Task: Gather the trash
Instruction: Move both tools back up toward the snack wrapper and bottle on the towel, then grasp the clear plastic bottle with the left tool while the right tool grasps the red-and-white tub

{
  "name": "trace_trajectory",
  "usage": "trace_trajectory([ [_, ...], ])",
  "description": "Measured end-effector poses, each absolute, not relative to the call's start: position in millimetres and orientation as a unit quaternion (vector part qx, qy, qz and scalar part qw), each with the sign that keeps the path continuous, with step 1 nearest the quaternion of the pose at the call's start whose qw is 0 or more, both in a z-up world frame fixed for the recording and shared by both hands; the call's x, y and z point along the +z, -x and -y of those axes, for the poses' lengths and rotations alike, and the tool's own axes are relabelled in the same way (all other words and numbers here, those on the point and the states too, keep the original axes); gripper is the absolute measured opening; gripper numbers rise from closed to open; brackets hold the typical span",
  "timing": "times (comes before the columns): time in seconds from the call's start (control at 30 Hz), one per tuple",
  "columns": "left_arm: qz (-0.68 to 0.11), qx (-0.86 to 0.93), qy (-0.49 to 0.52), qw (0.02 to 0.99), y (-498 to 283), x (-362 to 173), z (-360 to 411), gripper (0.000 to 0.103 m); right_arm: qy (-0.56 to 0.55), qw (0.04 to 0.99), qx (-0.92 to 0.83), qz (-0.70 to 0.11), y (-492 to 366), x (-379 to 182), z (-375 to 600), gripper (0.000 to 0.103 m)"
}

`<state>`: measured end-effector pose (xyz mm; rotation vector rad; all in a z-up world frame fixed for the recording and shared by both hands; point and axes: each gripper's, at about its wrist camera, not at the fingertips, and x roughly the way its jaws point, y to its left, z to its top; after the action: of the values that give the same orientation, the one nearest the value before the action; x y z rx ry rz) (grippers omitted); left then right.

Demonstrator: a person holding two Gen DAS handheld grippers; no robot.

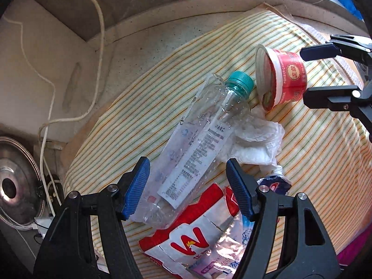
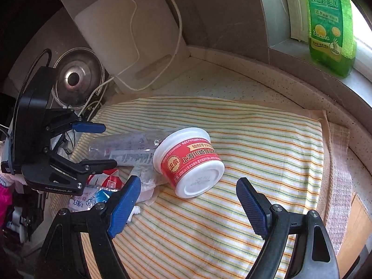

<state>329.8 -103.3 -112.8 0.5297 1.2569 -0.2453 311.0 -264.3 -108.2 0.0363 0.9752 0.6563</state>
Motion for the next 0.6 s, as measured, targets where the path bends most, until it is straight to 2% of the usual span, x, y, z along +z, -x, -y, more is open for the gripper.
trace_trajectory([
  [0.2, -0.59, -0.117, -0.268, 0.753, -341.6, -130.2, 108.7, 0.072, -0.016, 0.826, 0.314, -0.468, -328.9, -118.2, 259.1, 0.086],
  [0.5, -0.589, -0.134, -0.242, 0.76, -350.5, -130.7, 106.5, 0.071, -0.019, 0.817, 0.328, -0.474, -336.4, -127.7, 252.5, 0.086],
  [0.6, -0.587, -0.141, -0.238, 0.76, -349.0, -128.6, 107.5, 0.07, -0.018, 0.816, 0.33, -0.474, -335.4, -128.5, 252.6, 0.078],
])
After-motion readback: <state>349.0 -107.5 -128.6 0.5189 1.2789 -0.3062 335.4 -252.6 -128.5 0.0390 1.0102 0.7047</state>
